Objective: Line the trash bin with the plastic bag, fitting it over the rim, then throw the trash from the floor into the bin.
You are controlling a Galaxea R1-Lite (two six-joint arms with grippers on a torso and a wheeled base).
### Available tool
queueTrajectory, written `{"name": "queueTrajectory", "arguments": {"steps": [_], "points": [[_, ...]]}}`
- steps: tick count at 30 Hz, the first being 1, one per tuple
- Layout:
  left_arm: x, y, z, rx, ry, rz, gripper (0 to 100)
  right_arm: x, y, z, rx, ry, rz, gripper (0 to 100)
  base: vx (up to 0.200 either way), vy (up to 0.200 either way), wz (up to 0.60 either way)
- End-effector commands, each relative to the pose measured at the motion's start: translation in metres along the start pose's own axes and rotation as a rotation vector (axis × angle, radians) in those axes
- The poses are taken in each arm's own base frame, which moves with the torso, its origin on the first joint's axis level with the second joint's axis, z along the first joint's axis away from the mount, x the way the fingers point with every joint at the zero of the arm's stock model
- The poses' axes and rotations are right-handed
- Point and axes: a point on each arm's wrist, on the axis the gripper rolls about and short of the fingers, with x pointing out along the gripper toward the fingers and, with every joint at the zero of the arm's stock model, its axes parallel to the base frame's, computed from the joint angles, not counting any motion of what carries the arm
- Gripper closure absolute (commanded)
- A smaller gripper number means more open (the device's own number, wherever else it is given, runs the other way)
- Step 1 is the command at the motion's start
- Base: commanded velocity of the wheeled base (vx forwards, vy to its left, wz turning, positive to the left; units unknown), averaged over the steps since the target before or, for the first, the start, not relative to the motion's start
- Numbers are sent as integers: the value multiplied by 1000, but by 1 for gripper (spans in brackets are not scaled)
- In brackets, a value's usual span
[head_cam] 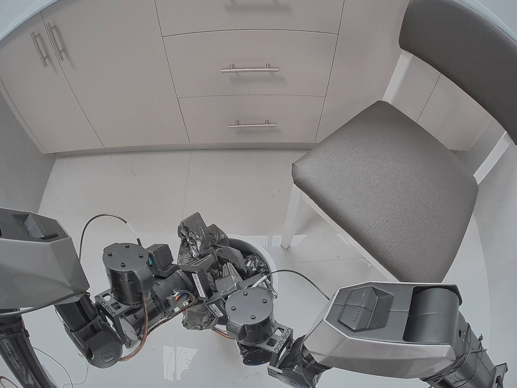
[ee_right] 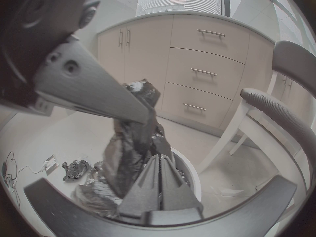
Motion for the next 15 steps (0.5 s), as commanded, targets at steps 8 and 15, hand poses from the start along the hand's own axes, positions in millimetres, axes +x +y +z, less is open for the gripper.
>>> {"name": "queueTrajectory", "arguments": {"steps": [8,15], "points": [[0,0,-1,0,2,1,100,-14,0,7,-11,3,24,100,0,0,0],[1,0,-1,1,4,2,100,-21,-12,10,10,-24,14,0,0,0,0]]}}
